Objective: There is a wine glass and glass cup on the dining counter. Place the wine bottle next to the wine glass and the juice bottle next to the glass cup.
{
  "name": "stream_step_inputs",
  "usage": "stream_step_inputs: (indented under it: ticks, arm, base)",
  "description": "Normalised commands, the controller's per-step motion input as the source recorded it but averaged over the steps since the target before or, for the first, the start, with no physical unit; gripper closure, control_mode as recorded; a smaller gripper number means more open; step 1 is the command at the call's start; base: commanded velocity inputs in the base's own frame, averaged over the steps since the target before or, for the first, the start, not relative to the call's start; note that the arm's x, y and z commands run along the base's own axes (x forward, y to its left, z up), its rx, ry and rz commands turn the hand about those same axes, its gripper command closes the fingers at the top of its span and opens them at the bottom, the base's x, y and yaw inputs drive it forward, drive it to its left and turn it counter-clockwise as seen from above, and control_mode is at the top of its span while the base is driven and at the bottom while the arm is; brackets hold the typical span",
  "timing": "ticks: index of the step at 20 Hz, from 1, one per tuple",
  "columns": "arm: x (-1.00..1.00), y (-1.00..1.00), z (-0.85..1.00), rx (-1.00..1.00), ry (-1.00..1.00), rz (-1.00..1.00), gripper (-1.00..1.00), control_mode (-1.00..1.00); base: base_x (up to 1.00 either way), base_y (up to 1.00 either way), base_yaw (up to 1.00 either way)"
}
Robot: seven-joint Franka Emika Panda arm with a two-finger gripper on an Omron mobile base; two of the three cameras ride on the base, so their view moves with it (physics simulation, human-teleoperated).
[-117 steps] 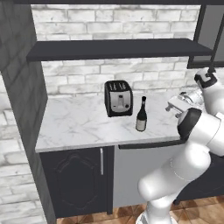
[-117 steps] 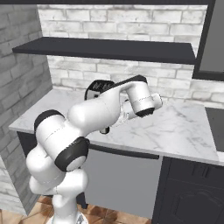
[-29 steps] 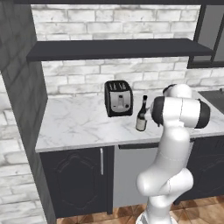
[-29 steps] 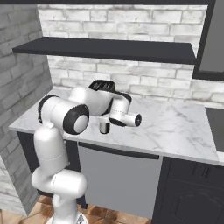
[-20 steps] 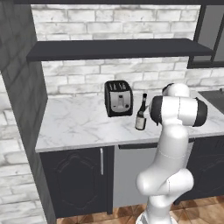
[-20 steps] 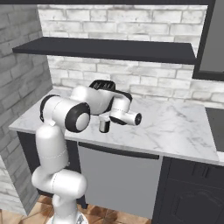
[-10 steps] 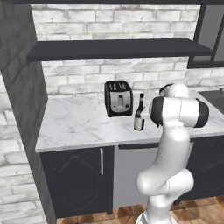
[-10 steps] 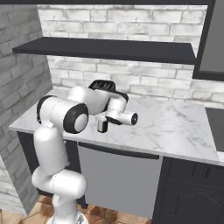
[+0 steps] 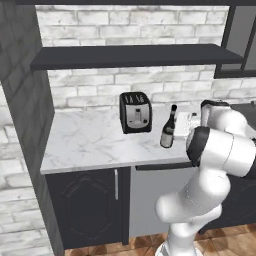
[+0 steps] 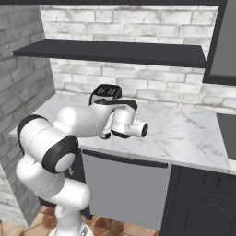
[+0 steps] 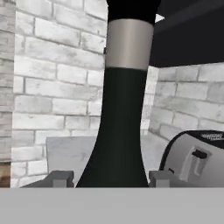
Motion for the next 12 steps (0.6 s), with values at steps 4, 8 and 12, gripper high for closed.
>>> stream_step_inputs:
  ticks: [4,8,12]
  arm:
    - [-1.0,0.04,0.96,-0.17,-0.19,0.26,1.0,-1.0]
    - [-1.0,0.17,1.0,-0.15,-0.08,0.2,1.0,-1.0]
    - [-1.0,0.09,1.0,-0.07,-0.01,0.11,1.0,-1.0]
  base:
    - [0.0,0.0,0.0]
    - [0.0,0.0,0.0]
    - [0.0,0.0,0.0]
